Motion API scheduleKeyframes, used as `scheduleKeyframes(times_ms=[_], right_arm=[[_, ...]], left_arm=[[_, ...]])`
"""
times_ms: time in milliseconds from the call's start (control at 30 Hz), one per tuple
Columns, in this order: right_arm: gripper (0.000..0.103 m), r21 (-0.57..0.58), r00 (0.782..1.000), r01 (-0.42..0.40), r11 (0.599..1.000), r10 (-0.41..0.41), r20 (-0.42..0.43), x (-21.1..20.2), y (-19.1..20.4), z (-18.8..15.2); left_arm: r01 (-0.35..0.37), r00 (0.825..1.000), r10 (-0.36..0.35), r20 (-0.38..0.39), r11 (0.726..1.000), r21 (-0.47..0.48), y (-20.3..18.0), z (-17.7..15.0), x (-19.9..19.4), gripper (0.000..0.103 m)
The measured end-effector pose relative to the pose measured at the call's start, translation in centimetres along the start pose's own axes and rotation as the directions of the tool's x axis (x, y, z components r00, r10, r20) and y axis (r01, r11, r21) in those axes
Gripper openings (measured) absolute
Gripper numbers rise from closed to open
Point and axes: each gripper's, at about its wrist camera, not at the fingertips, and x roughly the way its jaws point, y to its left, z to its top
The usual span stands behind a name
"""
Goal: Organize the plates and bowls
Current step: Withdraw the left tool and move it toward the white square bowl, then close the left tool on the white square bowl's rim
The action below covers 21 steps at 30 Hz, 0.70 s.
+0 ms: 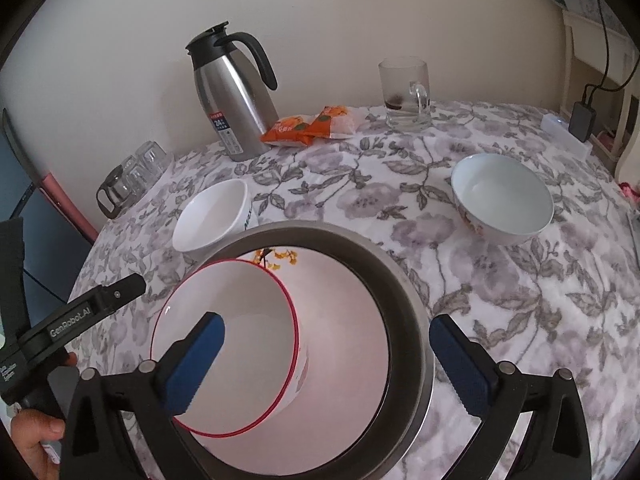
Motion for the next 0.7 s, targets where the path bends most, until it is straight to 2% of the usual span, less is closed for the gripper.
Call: scheduleKeyframes(times_ms=[200, 300, 400, 467, 700], right_arm=[[0.103, -0.012, 0.999, 0.02, 1.0, -0.019, 0.043, -0.6, 0.3, 0.6], [0.103, -0.007, 0.999, -0.013, 1.0, 0.013, 0.041, -1.0, 0.6, 1.4], [0.103, -0.038, 0.999, -0.005, 0.999, 0.006, 0.037, -1.2, 1.8, 2.5], [0.103, -0.069, 0.999, -0.027, 0.997, 0.029, 0.02, -1.0, 3.0, 3.3], [0.1, -0.115, 0.996, -0.09, 0.989, 0.087, -0.025, 0.6, 7.8, 6.8]], left_arm=[[0.026, 0.999, -0.025, 0.042, 0.999, -0.021, 1.1, 0.9, 0.1, 0.101], [0.048, 0.998, -0.046, 0.047, 0.998, -0.03, 1.7, 1.7, 0.3, 0.101], [0.1, 0.995, -0.099, 0.012, 0.993, -0.059, 2.7, 2.7, 0.9, 0.101], [0.124, 0.992, -0.126, -0.009, 0.989, -0.082, 3.3, 3.4, 1.3, 0.101], [0.153, 0.982, -0.163, -0.096, 0.983, -0.101, 5.1, 6.2, 2.9, 0.101]])
